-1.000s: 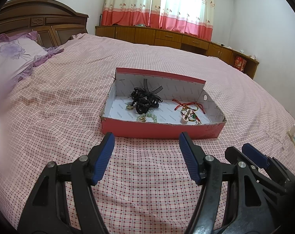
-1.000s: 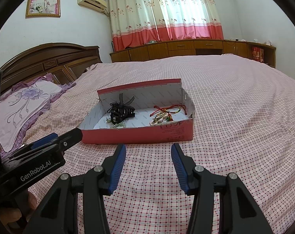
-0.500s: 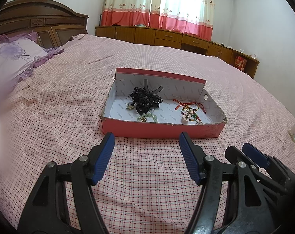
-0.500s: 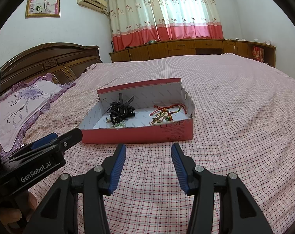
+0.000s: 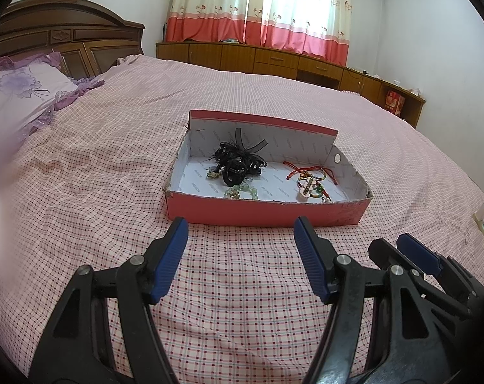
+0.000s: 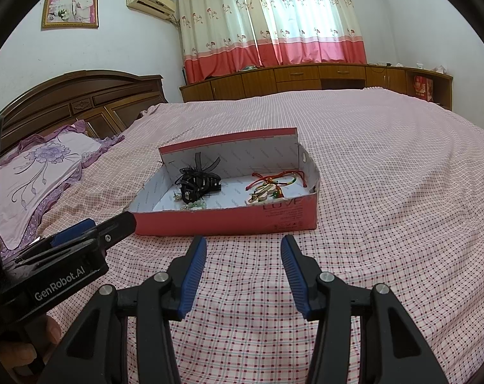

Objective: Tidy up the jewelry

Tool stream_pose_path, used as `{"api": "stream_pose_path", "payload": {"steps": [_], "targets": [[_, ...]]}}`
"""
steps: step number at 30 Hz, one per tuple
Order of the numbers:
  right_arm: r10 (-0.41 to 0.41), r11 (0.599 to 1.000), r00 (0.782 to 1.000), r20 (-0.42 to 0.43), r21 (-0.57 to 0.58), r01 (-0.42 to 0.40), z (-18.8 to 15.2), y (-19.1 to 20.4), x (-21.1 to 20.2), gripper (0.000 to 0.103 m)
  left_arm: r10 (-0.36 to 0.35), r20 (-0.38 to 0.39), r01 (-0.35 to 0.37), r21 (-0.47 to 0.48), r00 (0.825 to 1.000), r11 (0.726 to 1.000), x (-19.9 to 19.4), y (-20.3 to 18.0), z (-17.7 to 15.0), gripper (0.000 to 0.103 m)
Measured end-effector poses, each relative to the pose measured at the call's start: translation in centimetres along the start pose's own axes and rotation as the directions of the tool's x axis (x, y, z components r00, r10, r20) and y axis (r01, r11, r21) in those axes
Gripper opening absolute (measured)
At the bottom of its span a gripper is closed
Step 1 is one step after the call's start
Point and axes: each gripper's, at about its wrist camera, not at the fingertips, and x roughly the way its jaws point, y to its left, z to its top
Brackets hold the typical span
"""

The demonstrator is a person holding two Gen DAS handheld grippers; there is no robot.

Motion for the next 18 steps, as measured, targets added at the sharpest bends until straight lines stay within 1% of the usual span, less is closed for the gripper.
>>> {"api": "stream_pose_path", "payload": {"steps": [18], "targets": [[-0.001,1.0,1.0,-0.001,0.002,0.001,-0.01,0.04,-0.02,0.052,0.002,-0.003,-0.002,0.002,1.0,1.0,0.08,0.06,-0.07,0.061]]}}
